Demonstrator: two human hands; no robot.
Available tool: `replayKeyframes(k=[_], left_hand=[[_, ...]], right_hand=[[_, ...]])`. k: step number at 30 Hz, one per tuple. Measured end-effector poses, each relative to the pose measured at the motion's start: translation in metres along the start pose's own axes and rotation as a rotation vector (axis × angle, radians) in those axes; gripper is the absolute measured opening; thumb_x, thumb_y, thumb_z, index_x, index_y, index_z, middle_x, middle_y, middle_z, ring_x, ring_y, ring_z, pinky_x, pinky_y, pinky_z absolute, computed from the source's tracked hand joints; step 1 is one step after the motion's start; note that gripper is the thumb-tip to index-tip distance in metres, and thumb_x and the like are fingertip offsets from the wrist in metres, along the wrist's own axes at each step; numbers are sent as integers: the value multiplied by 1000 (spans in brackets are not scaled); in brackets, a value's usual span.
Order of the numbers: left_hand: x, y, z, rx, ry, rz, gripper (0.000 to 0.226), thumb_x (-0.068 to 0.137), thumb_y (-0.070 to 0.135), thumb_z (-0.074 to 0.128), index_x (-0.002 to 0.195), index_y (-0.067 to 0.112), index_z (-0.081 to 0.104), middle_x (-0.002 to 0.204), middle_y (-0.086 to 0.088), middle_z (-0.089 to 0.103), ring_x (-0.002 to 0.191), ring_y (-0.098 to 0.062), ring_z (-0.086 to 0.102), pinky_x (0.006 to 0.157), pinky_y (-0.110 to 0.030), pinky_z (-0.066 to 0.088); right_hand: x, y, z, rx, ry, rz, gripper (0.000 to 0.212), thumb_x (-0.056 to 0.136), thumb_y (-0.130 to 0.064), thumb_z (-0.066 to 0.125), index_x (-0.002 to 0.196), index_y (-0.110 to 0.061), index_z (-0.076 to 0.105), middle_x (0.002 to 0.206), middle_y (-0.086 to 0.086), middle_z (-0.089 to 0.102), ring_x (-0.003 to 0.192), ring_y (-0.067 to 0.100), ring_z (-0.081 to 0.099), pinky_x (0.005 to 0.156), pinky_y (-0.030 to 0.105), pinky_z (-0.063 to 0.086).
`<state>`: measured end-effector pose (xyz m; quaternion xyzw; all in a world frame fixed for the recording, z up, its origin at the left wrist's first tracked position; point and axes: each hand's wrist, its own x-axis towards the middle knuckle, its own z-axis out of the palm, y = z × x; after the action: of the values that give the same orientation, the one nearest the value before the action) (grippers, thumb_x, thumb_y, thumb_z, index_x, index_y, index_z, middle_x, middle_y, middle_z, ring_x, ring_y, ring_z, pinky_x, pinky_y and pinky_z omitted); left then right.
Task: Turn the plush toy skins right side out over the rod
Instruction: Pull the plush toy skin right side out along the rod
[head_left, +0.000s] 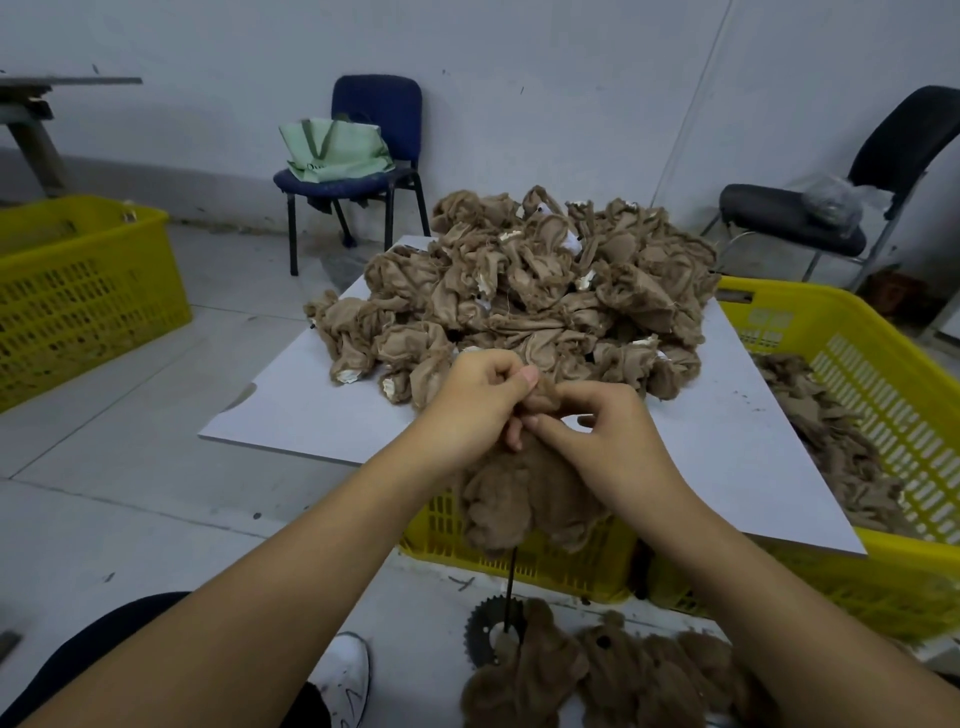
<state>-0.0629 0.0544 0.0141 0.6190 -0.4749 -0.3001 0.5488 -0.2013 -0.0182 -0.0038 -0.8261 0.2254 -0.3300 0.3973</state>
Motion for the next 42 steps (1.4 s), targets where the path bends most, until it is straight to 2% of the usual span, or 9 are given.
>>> replayKeyframes(k=[5, 12, 17, 21, 28, 30, 33, 38, 42], left_hand=[[9, -2, 7, -379, -19, -229, 37, 105, 6, 44, 68, 7, 43, 45, -3, 32, 36, -14, 38, 40, -24, 39], [7, -13, 8, -254, -83, -284, 32, 104, 6, 44, 72, 7, 46, 47, -4, 39, 40, -18, 45, 47, -31, 51], [5, -21, 14, -6, -46, -223, 37, 108, 13, 38, 74, 7, 51, 42, -2, 45, 36, -17, 47, 40, -23, 42], [2, -29, 21, 173, -22, -200, 29, 108, 14, 33, 94, -2, 53, 54, -7, 54, 44, -17, 50, 44, -27, 42], [-3, -17, 20, 155, 119, 120, 34, 107, 21, 39, 73, 16, 38, 63, -3, 42, 57, -17, 40, 58, -42, 33], [-3, -9, 20, 74, 184, 202, 38, 106, 28, 39, 69, 21, 37, 60, 10, 38, 56, -12, 36, 56, -36, 32], [-1, -1, 18, -6, 245, 213, 44, 108, 35, 38, 68, 17, 39, 56, 9, 37, 53, -12, 38, 50, -25, 33], [0, -2, 16, 182, 244, 208, 41, 106, 29, 48, 83, -5, 48, 73, -23, 46, 67, -35, 45, 66, -51, 41], [3, -1, 13, 200, 268, 168, 42, 106, 29, 47, 83, -5, 54, 79, -26, 55, 74, -38, 54, 72, -57, 46]], right_hand=[[5, 0, -4, 18, 13, 50, 10, 91, -18, 71, 95, -23, 79, 87, -14, 75, 90, 0, 67, 84, 30, 53], [7, 7, -7, -78, -110, 168, 11, 88, -14, 71, 87, -22, 79, 82, -2, 76, 84, 8, 70, 81, 37, 56], [9, 16, 4, -279, -171, 242, 6, 88, -20, 69, 85, -18, 74, 82, 3, 72, 85, 23, 67, 81, 50, 55], [10, 20, 12, -349, -195, 303, 11, 89, -20, 65, 88, -10, 68, 84, 9, 66, 84, 28, 64, 79, 51, 54], [15, 6, 12, -414, -137, 185, 11, 90, -15, 57, 88, -8, 65, 83, 10, 66, 81, 29, 62, 76, 52, 52], [15, 0, 12, -430, -122, 111, 12, 91, -17, 53, 90, -12, 64, 84, 7, 66, 82, 29, 62, 78, 50, 51], [16, -6, 10, -400, -134, 82, 13, 92, -17, 48, 90, -16, 61, 84, 5, 67, 81, 30, 62, 77, 50, 51], [21, -7, 18, -179, -183, 126, 26, 96, -16, 42, 108, -12, 65, 99, 12, 70, 93, 33, 65, 83, 57, 52], [23, -2, 24, -14, -176, 155, 26, 98, -12, 42, 101, -13, 68, 96, 20, 70, 92, 38, 65, 82, 60, 51]])
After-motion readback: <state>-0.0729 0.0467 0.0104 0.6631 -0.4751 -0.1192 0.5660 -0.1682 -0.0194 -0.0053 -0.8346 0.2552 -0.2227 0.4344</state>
